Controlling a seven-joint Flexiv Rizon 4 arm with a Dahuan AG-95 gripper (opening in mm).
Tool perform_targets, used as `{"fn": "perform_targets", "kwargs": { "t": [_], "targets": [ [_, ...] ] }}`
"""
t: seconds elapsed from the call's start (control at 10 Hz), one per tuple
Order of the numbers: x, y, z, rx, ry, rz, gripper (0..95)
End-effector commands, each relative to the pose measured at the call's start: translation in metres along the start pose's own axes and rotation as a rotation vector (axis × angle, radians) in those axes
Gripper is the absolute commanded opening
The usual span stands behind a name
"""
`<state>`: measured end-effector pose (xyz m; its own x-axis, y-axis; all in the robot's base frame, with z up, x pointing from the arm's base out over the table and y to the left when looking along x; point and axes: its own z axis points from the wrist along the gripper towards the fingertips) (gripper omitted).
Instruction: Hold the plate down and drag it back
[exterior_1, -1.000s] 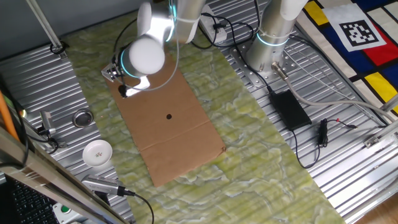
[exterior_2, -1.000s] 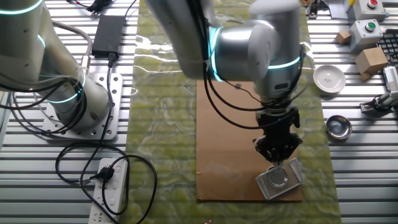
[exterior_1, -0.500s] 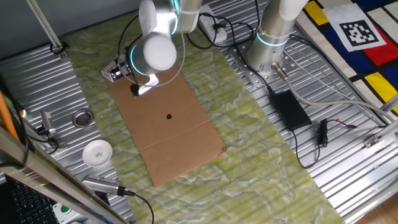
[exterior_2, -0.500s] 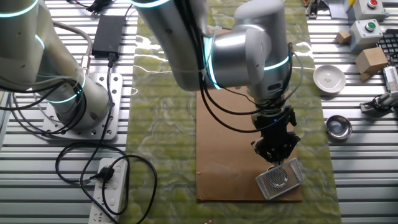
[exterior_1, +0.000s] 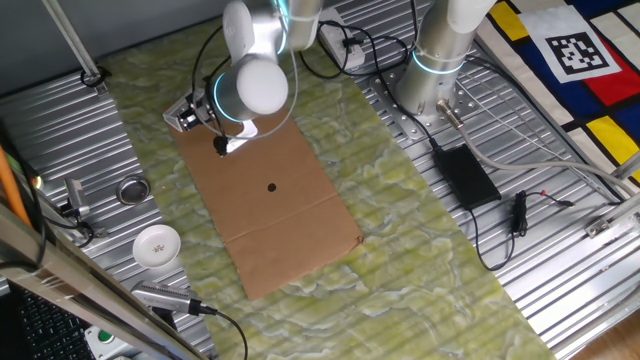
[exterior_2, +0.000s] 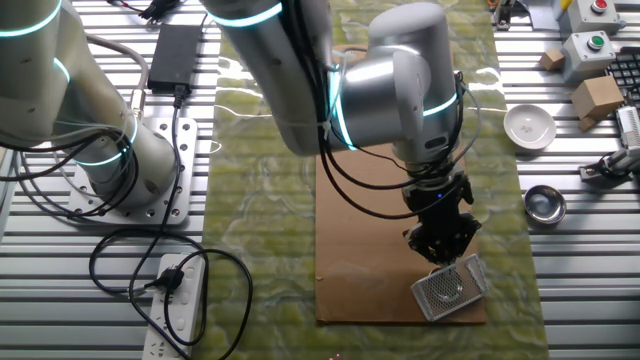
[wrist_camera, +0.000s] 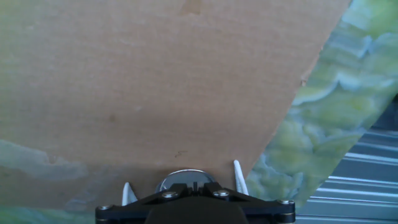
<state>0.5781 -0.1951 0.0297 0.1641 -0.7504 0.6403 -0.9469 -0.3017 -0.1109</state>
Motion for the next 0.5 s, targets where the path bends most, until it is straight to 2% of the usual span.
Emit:
{"fn": "perform_targets", "kwargs": {
  "t": [0.1,0.5],
  "targets": [
    [0.0002,0.0002,-0.0002,0.003,0.003,-0.001,0.0],
    [0.0002,0.0003,0.001,0.01,-0.001,0.012,0.0]
  ]
}}
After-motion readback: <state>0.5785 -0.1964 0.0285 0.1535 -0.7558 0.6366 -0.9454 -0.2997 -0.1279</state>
